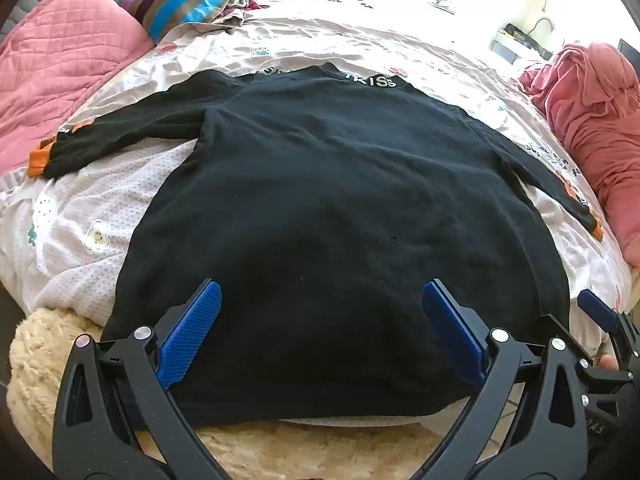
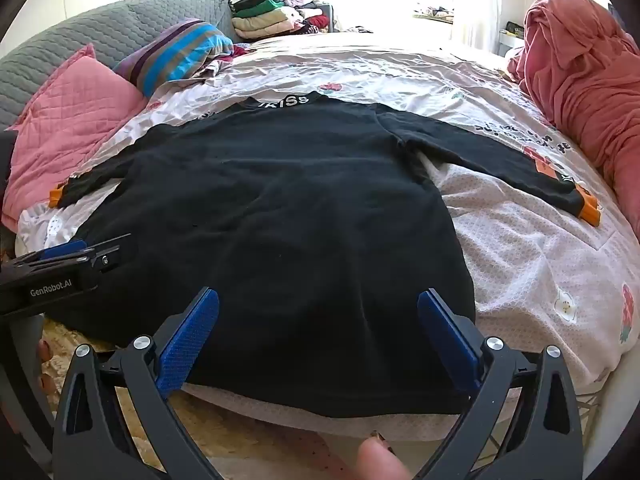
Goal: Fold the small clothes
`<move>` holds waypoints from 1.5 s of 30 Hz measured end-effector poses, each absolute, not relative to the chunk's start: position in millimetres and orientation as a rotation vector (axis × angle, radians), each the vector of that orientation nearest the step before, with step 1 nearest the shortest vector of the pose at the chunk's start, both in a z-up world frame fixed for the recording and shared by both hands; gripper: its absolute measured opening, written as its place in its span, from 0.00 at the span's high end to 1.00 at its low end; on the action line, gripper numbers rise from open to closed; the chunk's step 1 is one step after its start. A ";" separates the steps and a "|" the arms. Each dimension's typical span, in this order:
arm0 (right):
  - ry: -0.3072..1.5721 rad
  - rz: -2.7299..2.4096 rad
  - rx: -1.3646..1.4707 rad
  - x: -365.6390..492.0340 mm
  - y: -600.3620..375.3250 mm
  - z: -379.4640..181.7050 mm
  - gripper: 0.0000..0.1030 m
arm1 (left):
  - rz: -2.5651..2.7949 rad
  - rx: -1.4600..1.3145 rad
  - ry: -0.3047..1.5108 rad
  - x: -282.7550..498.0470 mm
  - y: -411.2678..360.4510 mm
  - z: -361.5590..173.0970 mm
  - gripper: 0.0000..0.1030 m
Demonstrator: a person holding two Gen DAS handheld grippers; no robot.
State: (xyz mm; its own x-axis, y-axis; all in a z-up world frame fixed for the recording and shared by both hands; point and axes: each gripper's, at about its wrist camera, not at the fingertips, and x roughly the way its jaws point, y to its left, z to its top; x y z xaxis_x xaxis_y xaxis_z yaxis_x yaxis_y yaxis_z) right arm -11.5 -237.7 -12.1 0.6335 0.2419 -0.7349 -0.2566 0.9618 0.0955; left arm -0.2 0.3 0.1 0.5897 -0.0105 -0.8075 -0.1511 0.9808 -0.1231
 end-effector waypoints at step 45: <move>0.821 0.286 -0.025 -15.5 -235.7 -7.5 0.04 | 0.085 -0.175 0.935 -4.9 -3.6 0.8 0.08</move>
